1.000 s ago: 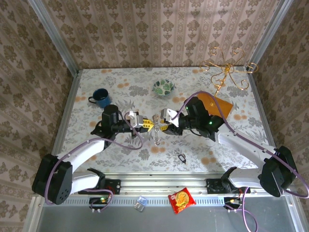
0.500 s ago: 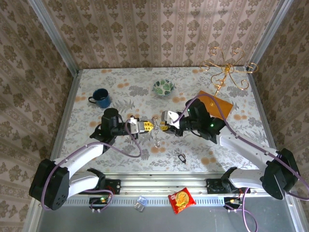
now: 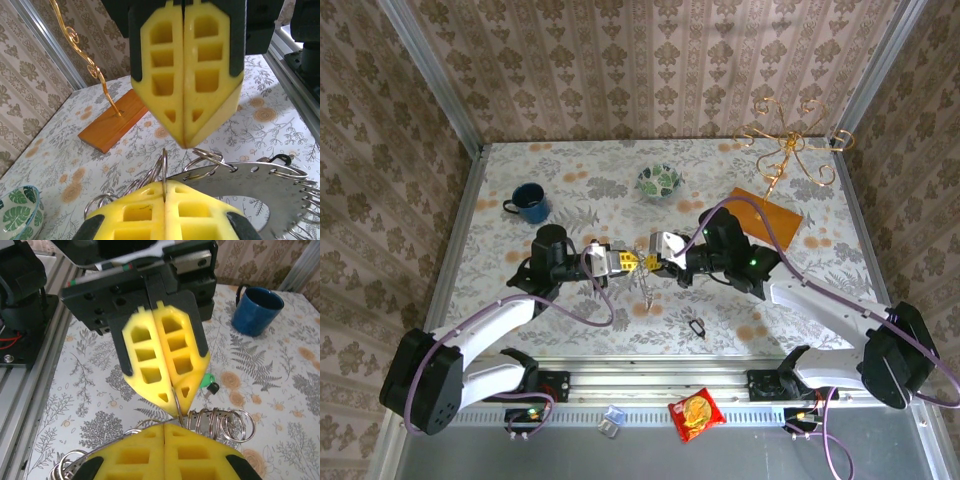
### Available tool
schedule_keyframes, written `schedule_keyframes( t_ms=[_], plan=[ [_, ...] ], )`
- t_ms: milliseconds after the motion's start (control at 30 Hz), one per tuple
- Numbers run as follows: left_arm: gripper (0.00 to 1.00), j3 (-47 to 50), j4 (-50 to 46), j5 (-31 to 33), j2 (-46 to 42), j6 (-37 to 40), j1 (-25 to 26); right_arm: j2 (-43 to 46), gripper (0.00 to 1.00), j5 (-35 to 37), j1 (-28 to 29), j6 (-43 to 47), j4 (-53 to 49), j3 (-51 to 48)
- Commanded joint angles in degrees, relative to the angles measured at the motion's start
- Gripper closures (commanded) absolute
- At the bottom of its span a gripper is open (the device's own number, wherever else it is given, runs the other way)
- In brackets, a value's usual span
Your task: Put the keys on the keyring
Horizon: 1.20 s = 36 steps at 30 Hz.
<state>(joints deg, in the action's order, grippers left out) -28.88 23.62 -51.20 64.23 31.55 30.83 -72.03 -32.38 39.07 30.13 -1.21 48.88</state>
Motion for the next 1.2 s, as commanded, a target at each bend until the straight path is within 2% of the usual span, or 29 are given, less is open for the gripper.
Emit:
schedule_keyframes(
  t_ms=[0, 233, 433, 667, 900, 1000, 1167],
  plan=[
    [1.0, 0.3, 1.7, -2.3, -0.4, -1.4, 0.4, -0.8, 0.93, 2.8, 0.3, -0.4, 1.2, 0.1],
    [1.0, 0.4, 1.9, -2.7, -0.2, -1.6, 0.5, -0.6, 0.8, 3.0, 0.3, -0.6, 1.6, -0.4],
    [1.0, 0.4, 2.6, -3.4, 0.2, -2.3, 0.5, -1.4, 0.79, 2.6, 1.0, -0.6, 2.8, 0.0],
    [1.0, 0.2, 3.0, -3.8, 0.5, -2.8, 0.5, -2.0, 0.85, 2.0, 1.4, -0.6, 3.1, 0.6],
    [1.0, 0.3, 3.5, -3.6, 0.7, -3.9, 0.5, -2.4, 1.0, 0.8, 1.6, -0.9, 1.6, 0.9],
    [1.0, 0.4, 3.9, -3.3, 0.9, -4.4, 0.5, -2.7, 1.0, 0.1, 1.6, -0.8, 0.9, 1.2],
    [0.91, 0.7, 5.2, -2.4, 1.2, -5.4, 0.6, -3.1, 1.0, -0.2, 1.6, -0.9, -0.4, 1.8]
  ],
)
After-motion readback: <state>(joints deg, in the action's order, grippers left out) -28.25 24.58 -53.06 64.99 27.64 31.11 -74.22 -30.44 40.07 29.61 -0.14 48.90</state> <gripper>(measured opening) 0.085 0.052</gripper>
